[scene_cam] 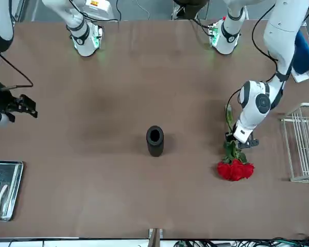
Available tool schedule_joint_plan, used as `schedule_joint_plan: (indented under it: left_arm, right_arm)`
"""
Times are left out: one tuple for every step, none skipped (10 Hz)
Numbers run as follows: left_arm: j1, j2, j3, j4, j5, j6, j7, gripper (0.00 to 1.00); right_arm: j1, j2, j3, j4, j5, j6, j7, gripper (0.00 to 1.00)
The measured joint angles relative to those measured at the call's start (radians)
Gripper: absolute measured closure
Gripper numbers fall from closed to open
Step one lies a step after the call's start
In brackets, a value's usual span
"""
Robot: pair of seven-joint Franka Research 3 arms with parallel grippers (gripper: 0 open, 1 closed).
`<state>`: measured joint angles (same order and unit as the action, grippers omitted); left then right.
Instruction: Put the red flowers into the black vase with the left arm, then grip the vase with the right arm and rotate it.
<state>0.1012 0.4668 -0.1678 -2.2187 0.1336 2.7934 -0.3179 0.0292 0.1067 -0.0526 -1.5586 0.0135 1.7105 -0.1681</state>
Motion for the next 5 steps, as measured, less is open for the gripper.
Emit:
schedule_joint_plan:
  left_arm:
    - [0.003,0.0,0.0,0.0,0.002,0.0,0.0,0.92]
    - [0.003,-0.001,0.0,0.002,0.002,0.003,-0.005,0.92]
    - [0.002,-0.003,-0.001,0.01,0.002,0.006,-0.022,0.92]
    - [0.002,-0.016,-0.004,0.022,0.002,0.005,-0.049,0.92]
    - [0.001,-0.045,-0.008,0.038,0.002,-0.026,-0.086,0.92]
  right_arm:
    - [0.0,0.0,-0.001,-0.002,0.0,-0.005,0.0,0.0]
    - [0.0,0.0,-0.002,-0.004,0.0,-0.013,0.0,0.0]
    - [-0.001,0.0,-0.003,-0.006,0.0,-0.02,0.0,0.0]
    - [-0.003,0.0,-0.006,-0.006,0.0,-0.03,0.001,0.0]
    - [-0.009,0.0,-0.009,-0.006,0.0,-0.046,0.001,0.0]
